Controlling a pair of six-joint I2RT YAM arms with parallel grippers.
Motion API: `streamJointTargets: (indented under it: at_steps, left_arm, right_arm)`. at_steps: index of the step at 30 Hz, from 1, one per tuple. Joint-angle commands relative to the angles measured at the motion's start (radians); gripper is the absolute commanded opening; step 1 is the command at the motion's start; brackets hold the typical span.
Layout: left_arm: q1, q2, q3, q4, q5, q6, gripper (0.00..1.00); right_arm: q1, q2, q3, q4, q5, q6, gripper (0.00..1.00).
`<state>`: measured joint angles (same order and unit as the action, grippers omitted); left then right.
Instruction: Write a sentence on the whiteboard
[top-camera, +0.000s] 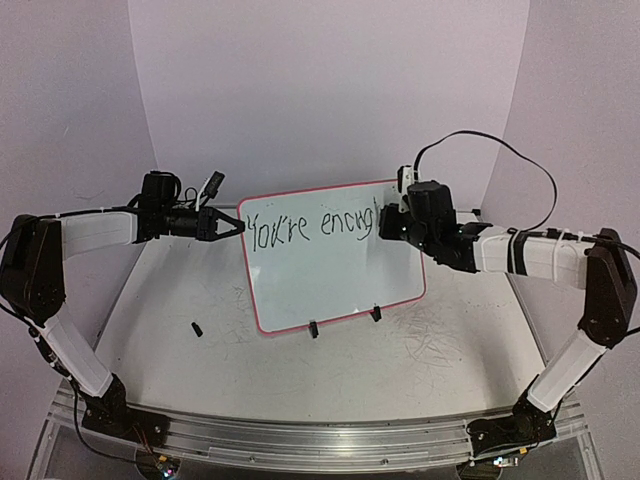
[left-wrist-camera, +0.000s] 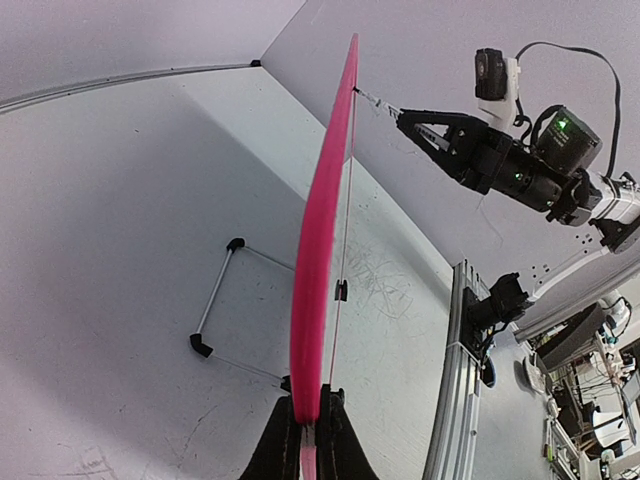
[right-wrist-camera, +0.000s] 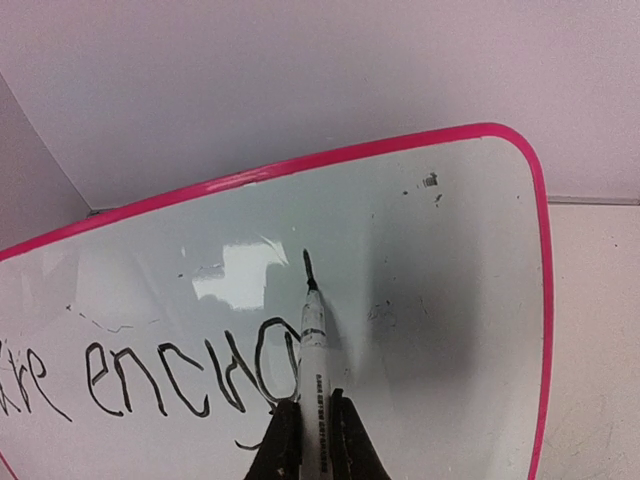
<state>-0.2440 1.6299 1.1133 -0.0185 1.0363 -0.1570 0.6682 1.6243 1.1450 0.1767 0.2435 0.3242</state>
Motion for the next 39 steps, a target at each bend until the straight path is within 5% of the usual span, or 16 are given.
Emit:
streamJointTargets:
  at_steps: [1,18,39]
  left_arm:
    - [-0.036,-0.011,0.04,-0.031,-0.001,0.029,0.0]
    - [-0.039,-0.008,0.04,-0.032,0.0,0.029,0.0]
    - [-0.04,-0.013,0.039,-0.034,-0.001,0.031,0.0]
  right_arm:
    - [-0.002,-0.042,-0.049,-0.008,-0.005,0.027,0.0]
    - [0.022,-0.091,-0.163,-0.01,-0.029,0.093,0.0]
    - [0.022,-0.026,-0.025,0.009,0.058,0.037,0.0]
